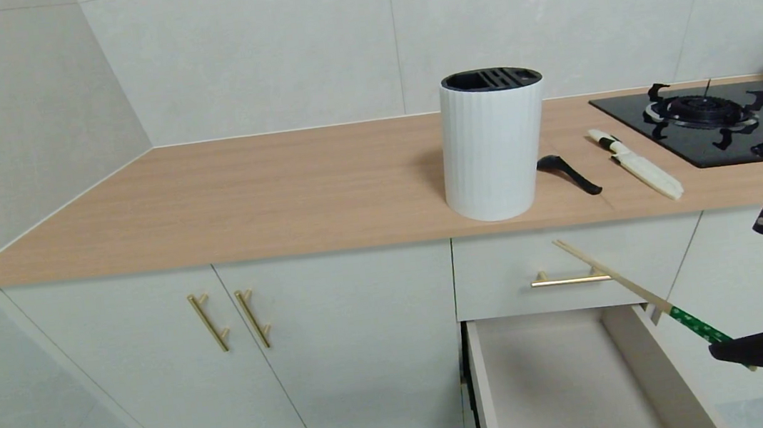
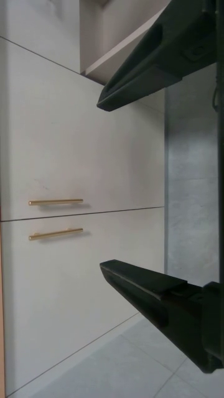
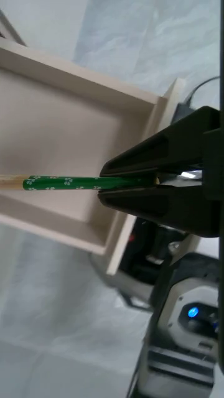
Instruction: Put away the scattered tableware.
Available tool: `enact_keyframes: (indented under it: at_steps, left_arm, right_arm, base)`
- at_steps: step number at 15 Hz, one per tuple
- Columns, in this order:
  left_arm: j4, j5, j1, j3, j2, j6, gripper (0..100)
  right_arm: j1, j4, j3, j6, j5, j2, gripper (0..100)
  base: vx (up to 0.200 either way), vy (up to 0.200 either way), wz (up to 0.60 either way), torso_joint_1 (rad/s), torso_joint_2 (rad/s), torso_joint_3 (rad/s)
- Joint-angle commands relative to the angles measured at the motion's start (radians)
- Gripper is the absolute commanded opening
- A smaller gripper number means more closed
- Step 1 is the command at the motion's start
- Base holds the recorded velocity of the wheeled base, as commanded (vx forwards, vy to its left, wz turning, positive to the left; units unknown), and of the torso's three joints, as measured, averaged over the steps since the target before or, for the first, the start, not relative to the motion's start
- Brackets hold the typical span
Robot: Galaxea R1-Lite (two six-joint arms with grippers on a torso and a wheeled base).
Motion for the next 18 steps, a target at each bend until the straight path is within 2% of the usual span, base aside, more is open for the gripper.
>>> enact_keyframes:
  at_steps: [1, 5, 18]
  left_arm:
    - [0.0, 0.0, 0.0, 0.0, 0.0, 0.0, 100]
    - [0.0, 0.0, 0.0, 0.0, 0.0, 0.0, 100]
    - [0.0, 0.0, 0.0, 0.0, 0.0, 0.0, 100]
  right_arm:
    - [0.006, 0.0, 0.014, -0.001, 0.001, 0.05, 0]
    - [0.013, -0.001, 0.023, -0.001, 0.001, 0.087, 0]
    - [0.024, -0.044, 0.057, -0.001, -0.001, 0.145, 0]
  base:
    - [0.0, 0.0, 0.0, 0.0, 0.0, 0.0]
    - [0.0, 0.0, 0.0, -0.049, 0.12, 0.071]
    - [0.0, 0.0, 0.0, -0.172, 0.45, 0.27]
